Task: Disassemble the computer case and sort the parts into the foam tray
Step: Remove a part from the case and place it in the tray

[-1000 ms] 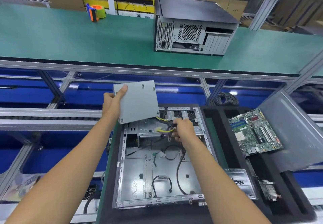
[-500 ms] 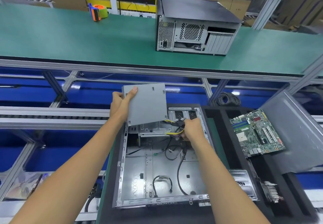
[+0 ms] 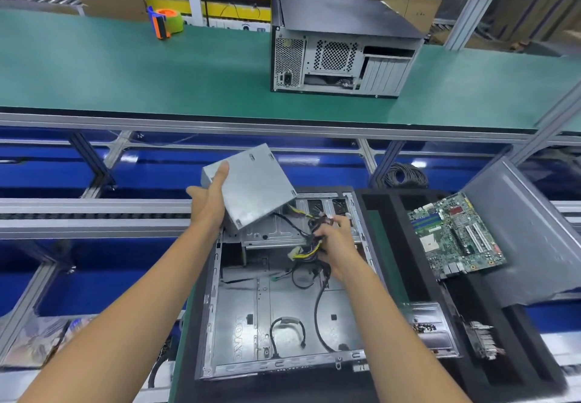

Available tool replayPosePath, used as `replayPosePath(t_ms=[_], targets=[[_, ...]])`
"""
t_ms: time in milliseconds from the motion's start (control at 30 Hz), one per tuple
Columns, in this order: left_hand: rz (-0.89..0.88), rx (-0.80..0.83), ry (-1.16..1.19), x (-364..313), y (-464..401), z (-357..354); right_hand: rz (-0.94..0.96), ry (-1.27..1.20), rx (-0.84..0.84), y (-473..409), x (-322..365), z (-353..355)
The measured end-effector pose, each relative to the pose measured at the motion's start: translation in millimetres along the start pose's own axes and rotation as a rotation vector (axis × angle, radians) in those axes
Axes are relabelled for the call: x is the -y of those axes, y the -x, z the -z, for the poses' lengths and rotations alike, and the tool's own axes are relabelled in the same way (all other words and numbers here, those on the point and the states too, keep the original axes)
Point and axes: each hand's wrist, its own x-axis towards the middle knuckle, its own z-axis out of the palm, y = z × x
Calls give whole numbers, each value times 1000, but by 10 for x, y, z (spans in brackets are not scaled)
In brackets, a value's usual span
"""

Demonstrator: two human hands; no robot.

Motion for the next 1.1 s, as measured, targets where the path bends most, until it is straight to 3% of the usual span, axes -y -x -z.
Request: replayPosePath(t_ms=[300, 533, 767, 967, 1100], targets=[[111, -17, 182, 159, 237, -177, 172, -162, 26, -1, -10, 82], [124, -51, 172, 312, 510, -266, 122, -145, -17, 13, 74, 109], [125, 28, -78, 321, 586, -162, 138, -73, 17, -71, 214, 51], [91, 102, -286, 156, 486, -21, 38, -94, 66, -85, 329, 22], [-2, 53, -497, 106, 437, 16, 23, -149, 32, -87, 406, -54]])
